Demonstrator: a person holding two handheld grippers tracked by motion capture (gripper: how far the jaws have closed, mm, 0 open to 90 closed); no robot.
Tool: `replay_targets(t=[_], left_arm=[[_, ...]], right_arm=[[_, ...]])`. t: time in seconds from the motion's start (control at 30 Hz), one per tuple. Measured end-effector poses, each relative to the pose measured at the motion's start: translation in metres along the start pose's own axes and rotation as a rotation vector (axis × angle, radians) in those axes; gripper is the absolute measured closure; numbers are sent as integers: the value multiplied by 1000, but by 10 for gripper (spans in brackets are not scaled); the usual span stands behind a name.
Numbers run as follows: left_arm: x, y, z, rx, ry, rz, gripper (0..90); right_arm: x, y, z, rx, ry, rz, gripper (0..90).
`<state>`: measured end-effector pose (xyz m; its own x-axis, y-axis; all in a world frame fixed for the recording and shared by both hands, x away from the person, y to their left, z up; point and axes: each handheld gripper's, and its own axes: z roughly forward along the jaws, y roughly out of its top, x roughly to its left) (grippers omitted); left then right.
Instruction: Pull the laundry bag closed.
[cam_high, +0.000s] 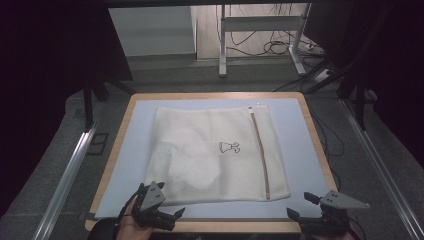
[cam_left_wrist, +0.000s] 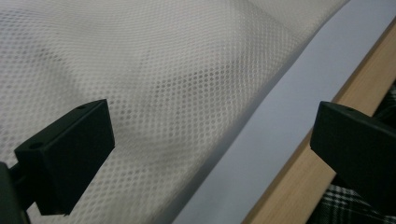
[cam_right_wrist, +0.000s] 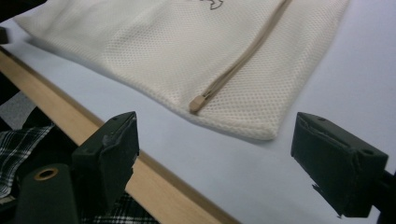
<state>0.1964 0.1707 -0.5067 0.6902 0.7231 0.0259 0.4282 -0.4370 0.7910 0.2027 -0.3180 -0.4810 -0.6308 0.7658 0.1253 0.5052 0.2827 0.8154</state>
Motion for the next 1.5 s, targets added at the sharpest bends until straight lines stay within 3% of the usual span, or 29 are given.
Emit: replay_targets(t=[0.1, 0.2, 0.3, 0.37, 0.5, 0.77, 0.93, 1.03, 1.2, 1.3, 1.5], left_arm=[[7, 1, 0, -38, -45, -17, 3], [6, 0, 6, -15, -66, -12, 5], [-2, 1, 12, 23, -39, 46, 5], [-6, 2, 12, 21, -31, 69, 6], [-8, 3, 15, 20, -29, 84, 6], [-5, 2, 15, 19, -35, 65, 6], [-1, 0, 17, 38, -78, 25, 6], [0, 0, 17, 24, -90, 6, 6], [1, 0, 17, 19, -98, -1, 6], [2, 0, 17, 17, -127, -15, 6], [1, 0, 17, 12, -127, -5, 6]], right_arm=[[-4, -1, -2, -20, 25, 26, 170], [-2, -1, -2, -15, 8, -6, 186], [-1, 0, 0, 2, 5, -18, 185], [0, 0, 1, 18, -1, -22, 171], [0, 0, 2, 22, -22, -19, 180], [-3, 0, 1, 15, 5, 1, 206], [0, 1, 3, 36, 14, -30, 221], [2, 2, 5, 55, 11, -45, 248], [1, 3, 7, 79, 24, -52, 285], [2, 5, 9, 76, 12, -71, 309], [-1, 9, 13, 72, 8, -84, 391]])
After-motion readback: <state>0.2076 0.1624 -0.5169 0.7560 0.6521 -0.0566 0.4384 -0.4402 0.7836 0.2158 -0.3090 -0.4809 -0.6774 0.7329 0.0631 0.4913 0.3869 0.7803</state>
